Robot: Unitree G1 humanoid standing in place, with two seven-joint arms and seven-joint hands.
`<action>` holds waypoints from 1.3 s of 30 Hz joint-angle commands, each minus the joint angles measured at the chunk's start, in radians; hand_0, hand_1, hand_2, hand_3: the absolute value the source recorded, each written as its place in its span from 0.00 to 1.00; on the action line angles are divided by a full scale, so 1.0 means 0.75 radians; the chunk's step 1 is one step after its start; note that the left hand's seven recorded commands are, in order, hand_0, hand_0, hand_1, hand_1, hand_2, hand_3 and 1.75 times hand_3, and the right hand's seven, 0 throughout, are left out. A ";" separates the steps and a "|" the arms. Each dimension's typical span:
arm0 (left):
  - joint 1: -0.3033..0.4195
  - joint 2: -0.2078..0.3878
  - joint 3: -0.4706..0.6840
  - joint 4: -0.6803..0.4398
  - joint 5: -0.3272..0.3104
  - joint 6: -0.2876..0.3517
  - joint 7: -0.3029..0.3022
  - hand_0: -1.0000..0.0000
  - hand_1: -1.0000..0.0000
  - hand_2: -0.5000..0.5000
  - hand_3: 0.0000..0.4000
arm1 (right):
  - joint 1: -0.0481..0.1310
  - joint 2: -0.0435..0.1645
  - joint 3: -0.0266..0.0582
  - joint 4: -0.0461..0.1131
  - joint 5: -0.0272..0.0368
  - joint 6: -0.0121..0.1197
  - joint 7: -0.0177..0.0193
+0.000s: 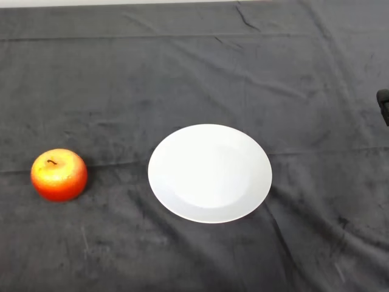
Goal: Move the apple to the plate
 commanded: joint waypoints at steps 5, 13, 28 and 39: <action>-0.052 0.018 -0.043 0.040 0.066 -0.036 0.002 1.00 1.00 0.50 0.00 | -0.025 -0.041 -0.017 -0.014 0.0178 -0.015 0.0001; -0.062 0.015 -0.072 0.039 0.096 -0.053 0.002 1.00 1.00 0.50 0.00 | -0.025 -0.041 -0.017 -0.014 0.0177 -0.015 0.0000; -0.107 0.019 -0.123 0.042 0.149 -0.071 0.005 1.00 1.00 0.50 0.00 | -0.025 -0.041 -0.017 -0.014 0.0176 -0.015 -0.0001; -0.116 0.063 -0.145 0.051 0.164 -0.097 -0.092 1.00 1.00 0.50 0.00 | -0.025 -0.041 -0.017 -0.014 0.0175 -0.015 -0.0001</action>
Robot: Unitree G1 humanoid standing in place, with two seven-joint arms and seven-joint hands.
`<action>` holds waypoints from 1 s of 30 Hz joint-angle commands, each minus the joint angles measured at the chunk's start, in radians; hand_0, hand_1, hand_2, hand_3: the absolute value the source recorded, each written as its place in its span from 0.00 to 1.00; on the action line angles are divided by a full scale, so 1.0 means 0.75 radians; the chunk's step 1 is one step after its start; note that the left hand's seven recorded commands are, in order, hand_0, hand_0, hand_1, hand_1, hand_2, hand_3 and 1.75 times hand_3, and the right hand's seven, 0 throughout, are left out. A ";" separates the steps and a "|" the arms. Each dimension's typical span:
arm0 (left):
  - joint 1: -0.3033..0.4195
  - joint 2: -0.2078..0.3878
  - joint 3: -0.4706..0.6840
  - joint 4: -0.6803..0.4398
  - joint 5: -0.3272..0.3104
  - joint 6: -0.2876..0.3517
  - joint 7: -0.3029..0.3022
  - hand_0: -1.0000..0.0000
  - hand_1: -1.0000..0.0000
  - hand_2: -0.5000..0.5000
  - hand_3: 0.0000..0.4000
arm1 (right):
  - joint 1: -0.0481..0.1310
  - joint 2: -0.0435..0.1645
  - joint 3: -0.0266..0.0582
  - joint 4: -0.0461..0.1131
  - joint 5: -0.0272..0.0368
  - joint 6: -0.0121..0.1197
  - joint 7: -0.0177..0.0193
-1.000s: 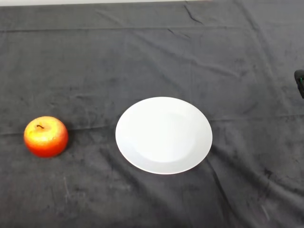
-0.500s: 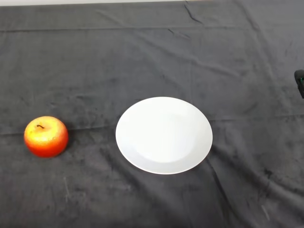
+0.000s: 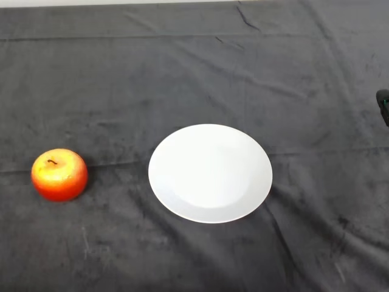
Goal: Move the apple to the plate
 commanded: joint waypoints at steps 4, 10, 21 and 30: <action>0.006 0.086 -0.002 0.056 0.014 -0.052 -0.090 1.00 1.00 0.50 0.00 | -0.025 -0.041 -0.016 -0.014 0.0175 -0.015 -0.0001; 0.039 0.096 -0.023 0.063 0.017 -0.083 -0.214 1.00 1.00 0.50 0.00 | -0.025 -0.041 -0.016 -0.015 0.0175 -0.015 -0.0002; 0.051 0.081 -0.114 0.059 0.060 -0.115 -0.458 1.00 1.00 0.50 0.00 | -0.025 -0.041 -0.016 -0.016 0.0174 -0.015 -0.0004; 0.083 0.061 -0.198 0.030 0.107 -0.178 -0.633 1.00 1.00 0.50 0.00 | -0.024 -0.040 -0.015 -0.017 0.0172 -0.015 -0.0008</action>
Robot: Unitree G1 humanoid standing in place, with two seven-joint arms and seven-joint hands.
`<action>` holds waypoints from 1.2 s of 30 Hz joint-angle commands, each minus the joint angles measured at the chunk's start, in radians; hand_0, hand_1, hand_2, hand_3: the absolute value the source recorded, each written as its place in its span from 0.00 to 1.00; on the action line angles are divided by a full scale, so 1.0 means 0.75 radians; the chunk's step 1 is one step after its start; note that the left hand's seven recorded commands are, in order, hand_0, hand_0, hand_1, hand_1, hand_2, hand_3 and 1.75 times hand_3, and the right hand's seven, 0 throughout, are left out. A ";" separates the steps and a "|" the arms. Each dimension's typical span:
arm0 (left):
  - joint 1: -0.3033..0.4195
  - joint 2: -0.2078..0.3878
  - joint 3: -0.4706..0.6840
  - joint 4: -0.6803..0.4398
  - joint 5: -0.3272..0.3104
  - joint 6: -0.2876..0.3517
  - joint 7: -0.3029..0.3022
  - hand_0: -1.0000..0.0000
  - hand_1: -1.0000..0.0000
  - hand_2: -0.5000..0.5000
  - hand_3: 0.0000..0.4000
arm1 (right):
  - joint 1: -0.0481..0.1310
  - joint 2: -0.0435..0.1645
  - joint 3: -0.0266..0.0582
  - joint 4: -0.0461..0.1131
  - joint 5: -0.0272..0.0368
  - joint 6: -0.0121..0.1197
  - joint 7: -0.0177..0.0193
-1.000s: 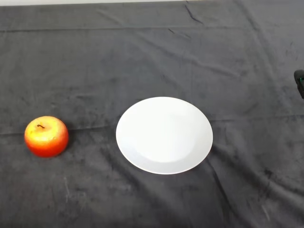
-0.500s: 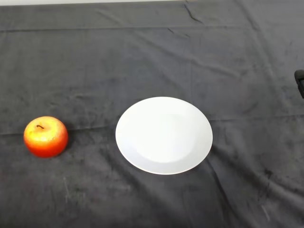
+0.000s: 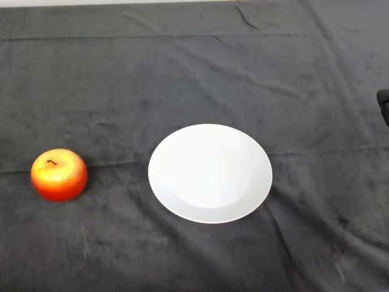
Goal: Move the apple to the plate
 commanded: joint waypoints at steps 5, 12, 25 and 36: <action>0.060 0.050 -0.068 0.013 0.050 -0.056 -0.103 1.00 1.00 0.50 0.00 | -0.024 -0.040 -0.015 -0.017 0.0172 -0.015 -0.0010; 0.026 0.015 -0.135 0.000 0.101 -0.064 -0.149 1.00 1.00 0.50 0.00 | -0.024 -0.040 -0.015 -0.018 0.0171 -0.015 -0.0013; -0.051 -0.044 -0.227 -0.014 0.169 -0.072 -0.195 1.00 1.00 0.50 0.00 | -0.023 -0.039 -0.015 -0.020 0.0171 -0.015 -0.0019; -0.101 -0.092 -0.276 -0.024 0.209 -0.102 -0.193 1.00 1.00 0.50 0.00 | -0.023 -0.039 -0.015 -0.020 0.0172 -0.014 -0.0022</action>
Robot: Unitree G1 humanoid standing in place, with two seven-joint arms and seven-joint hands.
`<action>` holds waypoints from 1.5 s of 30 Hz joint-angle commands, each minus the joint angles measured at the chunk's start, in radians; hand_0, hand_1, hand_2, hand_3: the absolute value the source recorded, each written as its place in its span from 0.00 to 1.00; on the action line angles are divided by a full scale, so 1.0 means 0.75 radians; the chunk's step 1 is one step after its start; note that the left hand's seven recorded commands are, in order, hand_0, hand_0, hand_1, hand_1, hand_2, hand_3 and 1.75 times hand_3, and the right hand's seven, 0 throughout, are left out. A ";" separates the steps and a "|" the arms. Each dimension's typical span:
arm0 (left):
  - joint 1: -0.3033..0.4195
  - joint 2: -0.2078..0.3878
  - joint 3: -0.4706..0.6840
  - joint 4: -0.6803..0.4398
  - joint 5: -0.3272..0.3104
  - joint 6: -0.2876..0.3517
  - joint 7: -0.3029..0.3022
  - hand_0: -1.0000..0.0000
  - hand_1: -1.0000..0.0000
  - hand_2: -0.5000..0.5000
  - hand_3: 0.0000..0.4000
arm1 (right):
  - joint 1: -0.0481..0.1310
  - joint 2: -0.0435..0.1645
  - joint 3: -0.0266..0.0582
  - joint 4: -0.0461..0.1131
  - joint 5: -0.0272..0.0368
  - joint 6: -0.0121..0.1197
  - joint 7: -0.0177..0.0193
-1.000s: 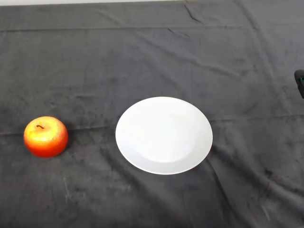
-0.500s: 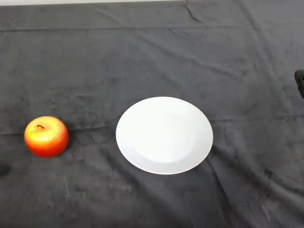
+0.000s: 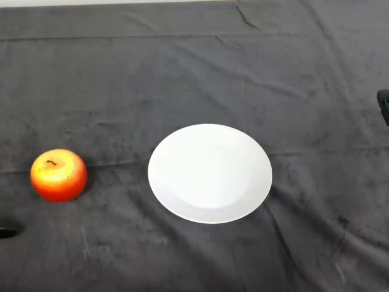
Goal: Move the apple to the plate
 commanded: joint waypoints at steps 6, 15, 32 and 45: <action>-0.073 -0.043 -0.045 -0.029 0.053 -0.048 0.018 1.00 1.00 0.50 0.00 | -0.023 -0.039 -0.014 -0.020 0.0172 -0.014 -0.0023; -0.115 -0.103 -0.094 -0.035 0.101 -0.085 0.061 1.00 1.00 0.50 0.00 | -0.023 -0.038 -0.014 -0.021 0.0173 -0.014 -0.0025; -0.178 -0.175 -0.176 -0.030 0.189 -0.156 0.146 1.00 1.00 0.50 0.00 | -0.023 -0.039 -0.014 -0.020 0.0174 -0.014 -0.0025; -0.194 -0.207 -0.217 0.010 0.221 -0.194 0.163 1.00 1.00 0.50 0.00 | -0.023 -0.039 -0.014 -0.019 0.0176 -0.014 -0.0021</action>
